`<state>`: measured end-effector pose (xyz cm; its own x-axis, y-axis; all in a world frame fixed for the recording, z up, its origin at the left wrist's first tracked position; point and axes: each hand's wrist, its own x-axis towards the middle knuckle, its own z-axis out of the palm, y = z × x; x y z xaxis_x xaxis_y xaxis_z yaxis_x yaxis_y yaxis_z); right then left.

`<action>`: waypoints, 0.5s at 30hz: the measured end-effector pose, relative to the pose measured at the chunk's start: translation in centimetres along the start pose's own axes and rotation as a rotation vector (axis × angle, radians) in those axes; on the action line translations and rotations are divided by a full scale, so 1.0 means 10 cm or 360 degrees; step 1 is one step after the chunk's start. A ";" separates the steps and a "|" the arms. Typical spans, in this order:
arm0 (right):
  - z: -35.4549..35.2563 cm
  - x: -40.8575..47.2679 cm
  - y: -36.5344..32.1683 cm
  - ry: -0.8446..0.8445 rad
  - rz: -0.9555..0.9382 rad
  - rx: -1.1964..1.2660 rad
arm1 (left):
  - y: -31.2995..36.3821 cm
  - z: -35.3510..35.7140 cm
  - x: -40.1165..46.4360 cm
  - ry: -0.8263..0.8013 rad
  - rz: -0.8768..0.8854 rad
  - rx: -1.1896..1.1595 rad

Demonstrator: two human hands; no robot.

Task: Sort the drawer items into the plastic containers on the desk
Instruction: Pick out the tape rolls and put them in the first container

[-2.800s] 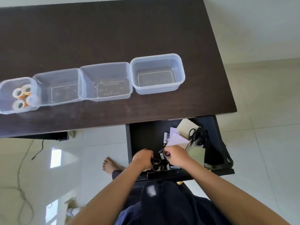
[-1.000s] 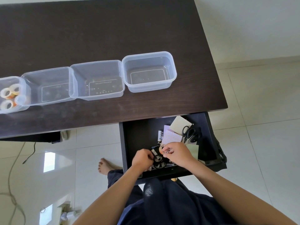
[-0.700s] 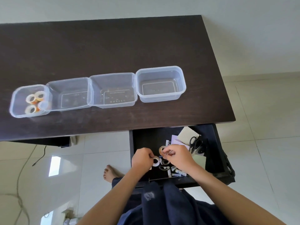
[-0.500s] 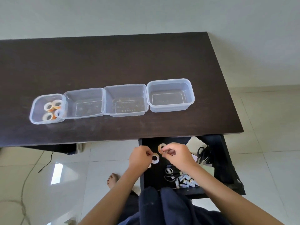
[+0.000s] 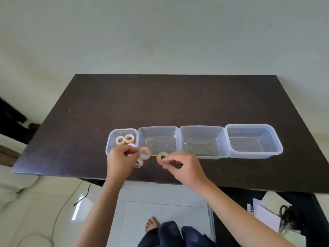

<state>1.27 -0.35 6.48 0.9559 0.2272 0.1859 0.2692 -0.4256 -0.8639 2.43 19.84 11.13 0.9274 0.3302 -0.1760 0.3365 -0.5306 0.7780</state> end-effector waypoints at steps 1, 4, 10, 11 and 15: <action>0.14 0.13 -0.06 0.0011 -0.0007 -0.0008 | -0.05 -0.13 0.14 0.0056 -0.0022 -0.0013; 0.55 0.48 -0.19 0.0020 -0.0027 -0.0063 | -0.22 -0.41 0.54 0.0136 -0.0057 0.0010; 1.10 0.91 -0.28 -0.0091 0.0092 -0.0213 | -0.47 -0.52 1.10 -0.0005 -0.0111 0.0193; 1.16 0.97 -0.27 -0.0120 0.0118 -0.0250 | -0.49 -0.51 1.16 -0.0040 -0.0104 0.0228; 1.32 1.15 -0.24 -0.0218 0.0239 -0.0338 | -0.59 -0.45 1.33 -0.0140 -0.0072 0.0312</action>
<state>10.12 14.82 4.51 0.9661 0.2576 -0.0143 0.1579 -0.6341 -0.7569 12.02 30.81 6.93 0.9184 0.2921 -0.2667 0.3954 -0.6614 0.6374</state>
